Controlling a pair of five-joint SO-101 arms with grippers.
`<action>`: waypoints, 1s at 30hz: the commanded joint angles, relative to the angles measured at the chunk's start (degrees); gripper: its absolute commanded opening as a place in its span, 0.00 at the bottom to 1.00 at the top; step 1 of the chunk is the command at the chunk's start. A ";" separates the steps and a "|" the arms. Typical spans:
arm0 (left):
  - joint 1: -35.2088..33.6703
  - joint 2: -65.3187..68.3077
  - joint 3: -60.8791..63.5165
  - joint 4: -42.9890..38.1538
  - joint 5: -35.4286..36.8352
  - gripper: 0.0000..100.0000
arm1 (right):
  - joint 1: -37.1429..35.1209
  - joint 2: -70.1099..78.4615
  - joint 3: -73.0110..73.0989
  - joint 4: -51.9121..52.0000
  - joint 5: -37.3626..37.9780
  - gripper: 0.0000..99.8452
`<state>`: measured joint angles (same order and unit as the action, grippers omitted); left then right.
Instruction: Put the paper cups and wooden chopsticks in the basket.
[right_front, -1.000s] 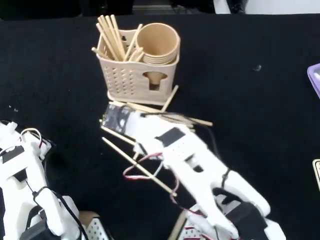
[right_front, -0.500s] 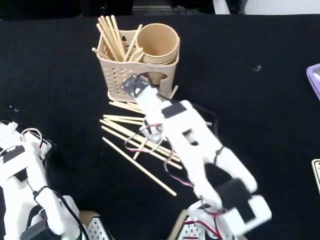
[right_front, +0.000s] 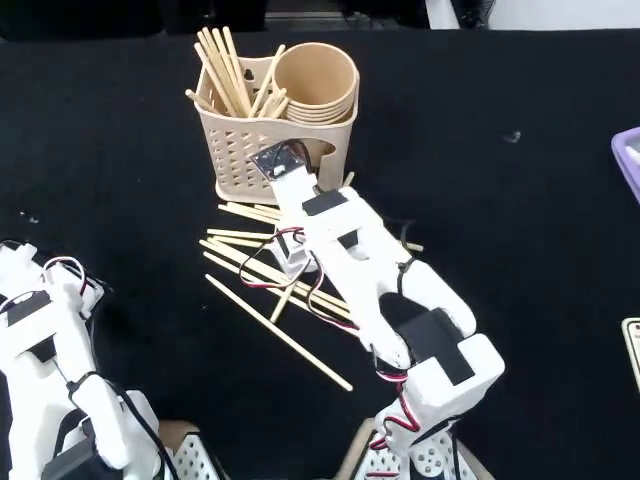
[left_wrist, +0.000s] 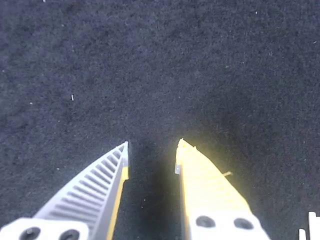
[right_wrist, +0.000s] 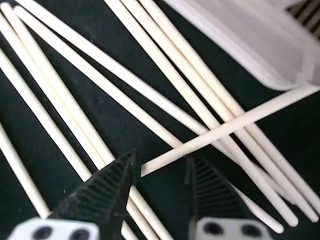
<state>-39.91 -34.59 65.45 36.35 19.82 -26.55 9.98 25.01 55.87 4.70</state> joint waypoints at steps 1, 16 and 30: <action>0.13 -1.32 -0.84 0.26 -0.26 0.16 | 1.93 -0.31 -2.07 2.90 0.00 0.01; 0.57 -1.32 -0.92 0.09 -0.09 0.16 | 7.03 -32.22 18.95 0.53 5.63 0.01; 0.13 -1.32 -0.84 0.18 -0.09 0.16 | 10.90 -34.77 19.38 8.26 6.24 0.01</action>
<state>-39.91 -34.59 65.45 36.35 19.82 -19.08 -21.32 44.53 61.93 9.01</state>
